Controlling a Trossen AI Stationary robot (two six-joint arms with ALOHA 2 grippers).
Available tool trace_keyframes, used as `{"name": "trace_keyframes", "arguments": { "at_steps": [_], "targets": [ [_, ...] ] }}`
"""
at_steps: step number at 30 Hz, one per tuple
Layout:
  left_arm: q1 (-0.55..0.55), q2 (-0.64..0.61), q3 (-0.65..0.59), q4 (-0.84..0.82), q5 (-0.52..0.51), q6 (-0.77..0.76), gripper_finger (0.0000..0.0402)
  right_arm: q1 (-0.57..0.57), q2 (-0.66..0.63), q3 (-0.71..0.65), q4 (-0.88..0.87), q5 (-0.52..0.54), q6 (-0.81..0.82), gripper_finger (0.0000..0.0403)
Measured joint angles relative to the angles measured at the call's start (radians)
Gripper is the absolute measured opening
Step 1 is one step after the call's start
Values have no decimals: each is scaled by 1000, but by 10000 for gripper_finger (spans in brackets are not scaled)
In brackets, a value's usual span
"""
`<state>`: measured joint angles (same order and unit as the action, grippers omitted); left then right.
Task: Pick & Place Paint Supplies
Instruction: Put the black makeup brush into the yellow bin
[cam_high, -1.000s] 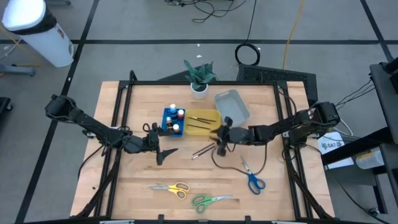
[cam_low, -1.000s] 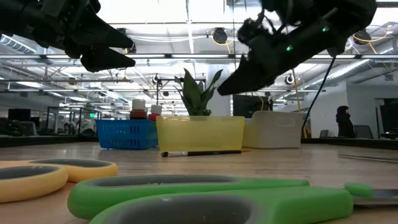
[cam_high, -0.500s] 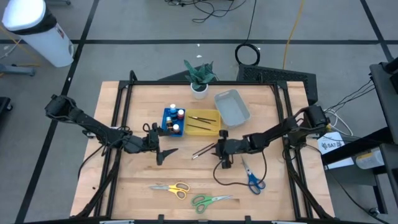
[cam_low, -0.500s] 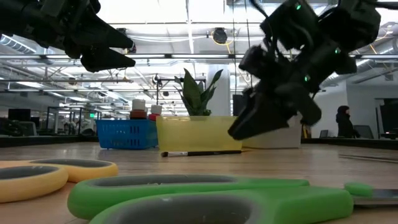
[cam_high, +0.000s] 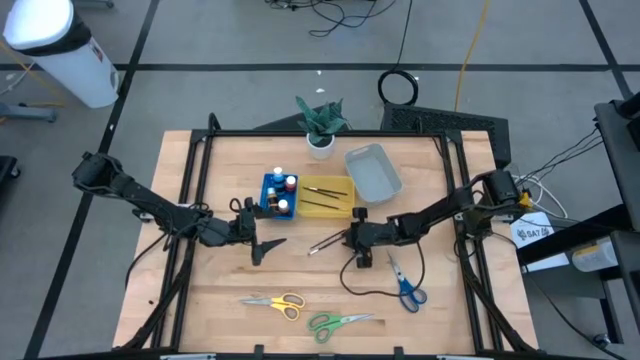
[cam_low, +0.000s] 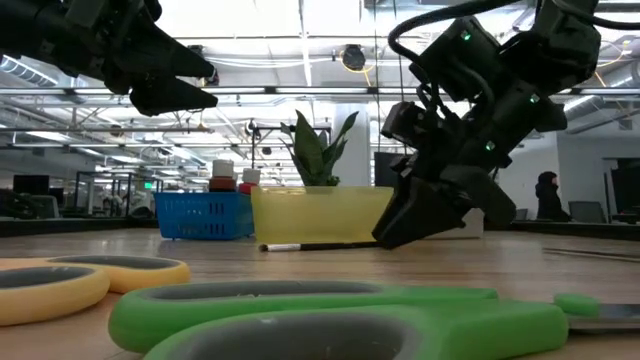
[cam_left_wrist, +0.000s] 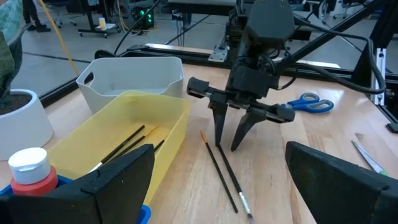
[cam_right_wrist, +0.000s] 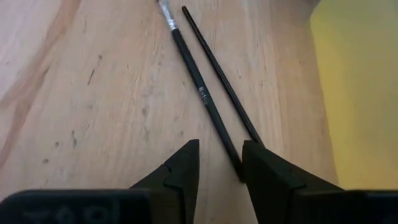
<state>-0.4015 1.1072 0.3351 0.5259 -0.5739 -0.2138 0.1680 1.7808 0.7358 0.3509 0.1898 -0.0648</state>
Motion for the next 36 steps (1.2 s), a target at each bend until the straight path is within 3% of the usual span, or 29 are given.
{"name": "trace_keyframes", "arguments": {
  "at_steps": [14, 25, 36],
  "targets": [
    [0, 0, 0, 0, -2, 1, 377, -5, -1, 1, -70, -59, 98, 83],
    [0, 0, 0, 1, -2, 1, 377, -11, 0, -1, -153, -136, 69, 7],
    [0, 0, 0, 1, -2, 1, 377, 35, -7, -2, -66, -88, 72, 2]
  ]
}}
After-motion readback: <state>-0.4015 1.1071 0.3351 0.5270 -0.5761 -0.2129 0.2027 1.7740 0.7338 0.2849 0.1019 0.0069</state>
